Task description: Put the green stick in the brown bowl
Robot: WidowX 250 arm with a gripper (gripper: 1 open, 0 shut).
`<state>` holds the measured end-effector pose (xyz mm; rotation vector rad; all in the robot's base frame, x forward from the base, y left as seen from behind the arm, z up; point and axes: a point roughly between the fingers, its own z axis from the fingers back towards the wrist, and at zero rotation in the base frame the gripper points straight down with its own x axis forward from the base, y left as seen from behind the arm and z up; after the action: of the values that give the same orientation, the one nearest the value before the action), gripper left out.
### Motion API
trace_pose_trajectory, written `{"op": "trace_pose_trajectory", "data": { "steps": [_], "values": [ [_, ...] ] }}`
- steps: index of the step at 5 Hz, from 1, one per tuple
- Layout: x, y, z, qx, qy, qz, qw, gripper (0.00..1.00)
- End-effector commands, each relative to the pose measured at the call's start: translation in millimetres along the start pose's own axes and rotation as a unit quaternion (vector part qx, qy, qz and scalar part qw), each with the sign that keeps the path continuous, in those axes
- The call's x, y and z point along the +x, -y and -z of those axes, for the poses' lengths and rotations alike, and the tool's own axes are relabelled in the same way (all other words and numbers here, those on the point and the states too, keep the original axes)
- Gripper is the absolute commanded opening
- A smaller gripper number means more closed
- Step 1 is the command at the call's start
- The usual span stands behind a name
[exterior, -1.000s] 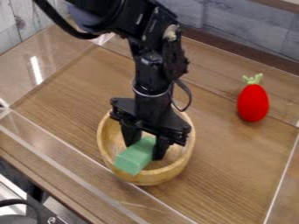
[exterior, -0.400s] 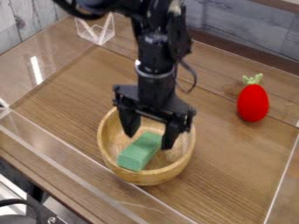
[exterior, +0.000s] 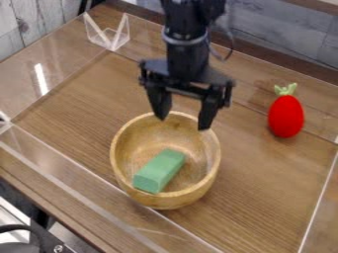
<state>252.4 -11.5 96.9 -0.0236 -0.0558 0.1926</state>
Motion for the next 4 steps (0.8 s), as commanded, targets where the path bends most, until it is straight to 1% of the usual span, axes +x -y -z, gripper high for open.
{"op": "trace_pose_trajectory", "data": {
  "steps": [1,2,3,4],
  "values": [
    [24.9,3,-12.7,-0.009,0.036,0.008,0.9993,1.00],
    [33.0,2,-12.7,-0.009,0.049,0.020,0.9985,1.00],
    [37.7,1,-12.1,-0.005,0.061,0.028,0.9977,1.00],
    [40.8,0,-11.4,-0.002,0.069,0.035,0.9970,1.00]
  ]
}}
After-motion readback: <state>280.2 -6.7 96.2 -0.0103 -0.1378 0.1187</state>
